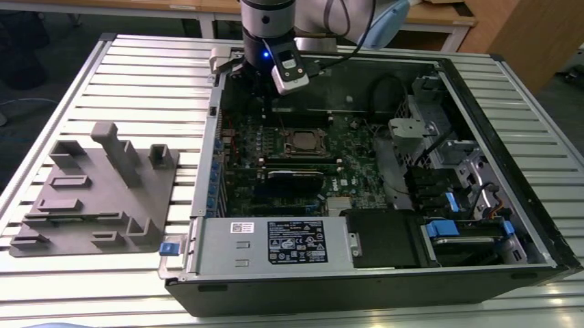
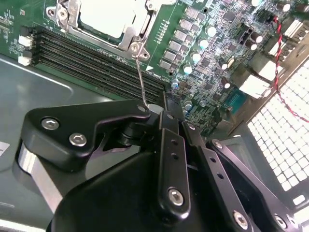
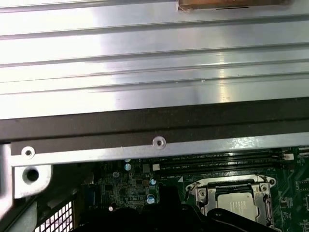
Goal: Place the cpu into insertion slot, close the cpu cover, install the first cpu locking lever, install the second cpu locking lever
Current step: 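Install the first cpu locking lever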
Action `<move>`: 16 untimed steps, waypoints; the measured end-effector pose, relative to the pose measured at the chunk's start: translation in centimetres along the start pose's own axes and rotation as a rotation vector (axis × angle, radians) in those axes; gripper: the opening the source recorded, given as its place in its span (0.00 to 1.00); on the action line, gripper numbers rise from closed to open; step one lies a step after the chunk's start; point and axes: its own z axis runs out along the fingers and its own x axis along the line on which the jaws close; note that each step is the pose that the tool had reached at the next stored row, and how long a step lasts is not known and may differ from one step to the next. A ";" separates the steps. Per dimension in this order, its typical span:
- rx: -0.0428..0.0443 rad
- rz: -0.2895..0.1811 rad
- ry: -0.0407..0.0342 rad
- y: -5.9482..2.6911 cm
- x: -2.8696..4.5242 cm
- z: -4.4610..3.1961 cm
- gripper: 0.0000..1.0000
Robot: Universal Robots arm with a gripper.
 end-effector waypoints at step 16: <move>-0.0001 0.000 -0.0007 0.08 -0.01 -0.63 0.11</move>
